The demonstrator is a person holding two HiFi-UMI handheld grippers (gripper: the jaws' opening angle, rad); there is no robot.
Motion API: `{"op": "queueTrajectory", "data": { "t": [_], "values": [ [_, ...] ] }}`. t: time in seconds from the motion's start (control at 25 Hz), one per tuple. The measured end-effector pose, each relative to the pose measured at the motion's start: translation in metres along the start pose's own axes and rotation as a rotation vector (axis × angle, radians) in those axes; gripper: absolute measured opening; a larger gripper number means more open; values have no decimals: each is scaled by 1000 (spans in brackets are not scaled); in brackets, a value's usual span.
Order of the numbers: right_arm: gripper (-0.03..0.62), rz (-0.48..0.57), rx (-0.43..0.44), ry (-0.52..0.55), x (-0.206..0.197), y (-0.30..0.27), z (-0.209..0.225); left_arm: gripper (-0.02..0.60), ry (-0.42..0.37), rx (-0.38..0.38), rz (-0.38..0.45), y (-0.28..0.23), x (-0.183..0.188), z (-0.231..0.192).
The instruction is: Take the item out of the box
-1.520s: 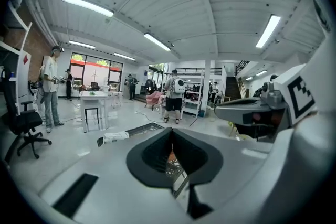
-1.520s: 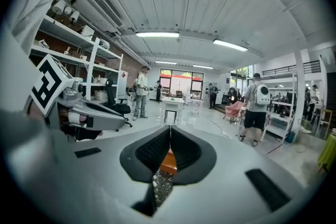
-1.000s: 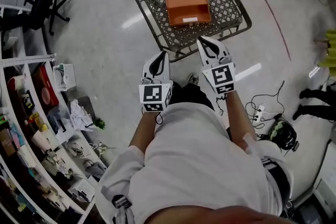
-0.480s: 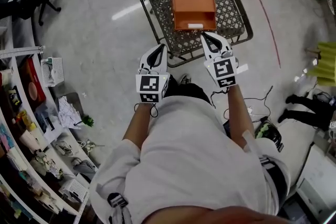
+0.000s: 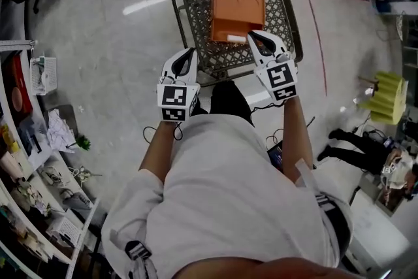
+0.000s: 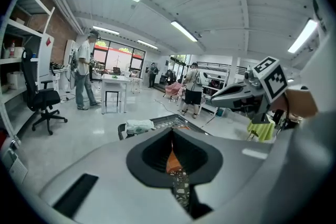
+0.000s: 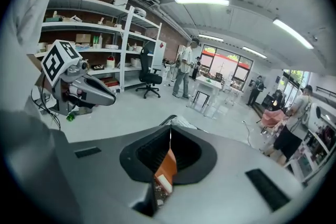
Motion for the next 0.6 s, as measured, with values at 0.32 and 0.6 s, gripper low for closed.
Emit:
{"op": "queueTrajectory", "data": {
  "t": [0.32,0.6],
  "values": [
    [5,-17,222,121,-16,-34,20,11,65,134,-3,-28,-1,1],
    [5,-38,394,167,-46,-67,39,11,170,243,-50,-55,-17,22]
  ]
}}
Point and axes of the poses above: the fingertips, and each gripper's own axes: y backward along the fingers, z to its right, x out of its top, the point moved 8 cm from there along y, backward along the fingers, and after that the axes turned 3 degrees about y, right-handed, at the moved point
